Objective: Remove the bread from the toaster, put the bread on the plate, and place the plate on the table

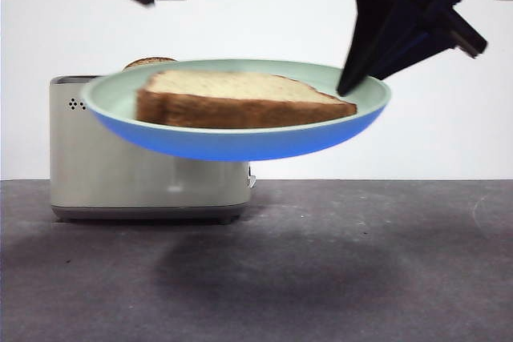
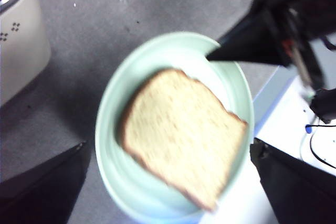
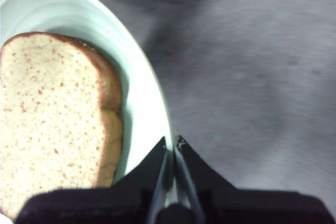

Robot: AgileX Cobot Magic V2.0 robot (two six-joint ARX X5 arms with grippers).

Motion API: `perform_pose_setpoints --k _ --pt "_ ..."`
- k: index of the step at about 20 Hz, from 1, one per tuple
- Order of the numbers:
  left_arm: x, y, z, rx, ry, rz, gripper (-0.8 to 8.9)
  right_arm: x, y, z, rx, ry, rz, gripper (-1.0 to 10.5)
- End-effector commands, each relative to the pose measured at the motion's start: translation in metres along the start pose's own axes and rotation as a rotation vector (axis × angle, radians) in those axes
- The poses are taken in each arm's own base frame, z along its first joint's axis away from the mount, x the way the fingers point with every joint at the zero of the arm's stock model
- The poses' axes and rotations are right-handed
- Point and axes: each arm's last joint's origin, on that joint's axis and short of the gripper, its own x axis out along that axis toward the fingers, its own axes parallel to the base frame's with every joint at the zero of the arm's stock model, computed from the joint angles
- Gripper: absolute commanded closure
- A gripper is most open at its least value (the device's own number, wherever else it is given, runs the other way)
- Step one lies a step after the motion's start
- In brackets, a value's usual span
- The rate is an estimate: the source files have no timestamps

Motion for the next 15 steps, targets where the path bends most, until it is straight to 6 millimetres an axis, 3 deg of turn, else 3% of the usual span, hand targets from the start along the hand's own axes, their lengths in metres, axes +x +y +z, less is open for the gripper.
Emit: perform_pose_setpoints --k 1,2,5,7,10,15 --pt "-0.019 -0.010 -0.007 0.040 -0.031 -0.061 3.27 -0.003 -0.013 0.001 0.045 -0.017 -0.025 9.6" --pt "-0.026 -0.014 -0.010 0.049 -0.036 -0.106 4.26 -0.005 -0.020 0.003 0.066 -0.026 -0.040 9.6" --pt "-0.037 -0.024 -0.022 0.145 -0.008 -0.151 8.42 -0.012 -0.040 0.005 0.120 -0.052 -0.087 9.6" --pt "-0.035 -0.030 -0.028 0.190 0.046 -0.142 8.21 -0.016 -0.053 0.006 0.158 -0.069 -0.117 9.6" --pt "-0.030 -0.037 -0.028 0.260 0.080 0.031 8.21 -0.022 -0.067 0.006 0.202 -0.091 -0.154 9.6" --pt "-0.023 -0.060 -0.018 0.340 -0.032 0.129 8.21 -0.024 -0.087 0.008 0.254 -0.117 -0.195 9.6"
